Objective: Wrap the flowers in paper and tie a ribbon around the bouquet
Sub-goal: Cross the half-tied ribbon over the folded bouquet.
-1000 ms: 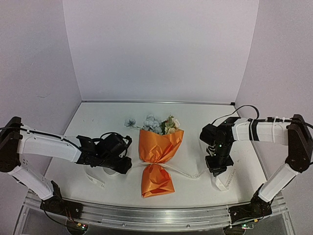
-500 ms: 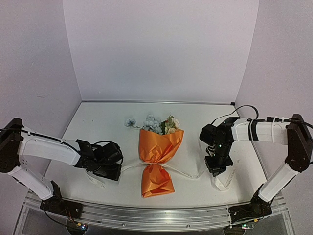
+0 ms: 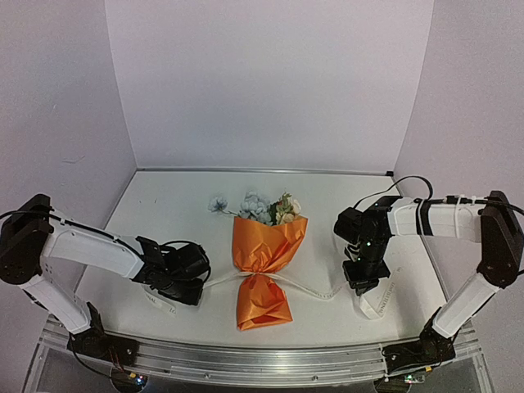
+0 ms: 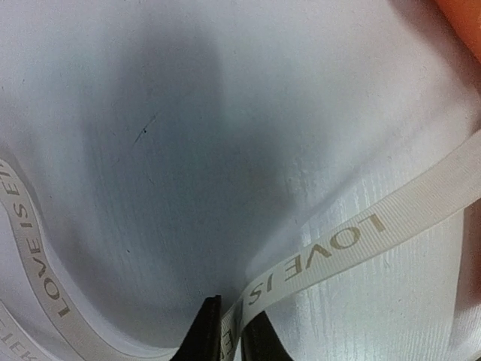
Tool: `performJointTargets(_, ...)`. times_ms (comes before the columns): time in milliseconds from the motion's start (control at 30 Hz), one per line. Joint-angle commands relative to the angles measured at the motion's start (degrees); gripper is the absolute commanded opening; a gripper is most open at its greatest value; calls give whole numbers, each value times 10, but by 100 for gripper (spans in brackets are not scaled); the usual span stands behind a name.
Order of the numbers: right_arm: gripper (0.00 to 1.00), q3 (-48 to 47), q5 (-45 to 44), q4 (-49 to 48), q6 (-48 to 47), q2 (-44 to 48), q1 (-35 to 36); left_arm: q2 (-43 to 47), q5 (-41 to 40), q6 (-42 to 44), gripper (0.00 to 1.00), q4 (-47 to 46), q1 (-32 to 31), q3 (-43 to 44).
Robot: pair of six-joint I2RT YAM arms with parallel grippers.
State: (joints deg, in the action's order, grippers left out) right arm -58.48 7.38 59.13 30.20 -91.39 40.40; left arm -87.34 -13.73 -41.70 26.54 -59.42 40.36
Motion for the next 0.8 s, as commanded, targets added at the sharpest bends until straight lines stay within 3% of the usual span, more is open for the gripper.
performJointTargets(0, 0, -1, -6, 1, -4, 7, -2, 54, 11, 32, 8, -1, 0, 1)
performJointTargets(233, 0, -14, -12, 7, -10, 12, -2, 107, 41, 169, 4, -56, -1, 59)
performJointTargets(533, 0, -36, -23, 17, -5, 14, -2, -20, 191, 340, 1, -174, -1, 193)
performJointTargets(767, 0, -69, -22, 35, -5, 14, -10, -102, 328, 412, 1, -169, -8, 275)
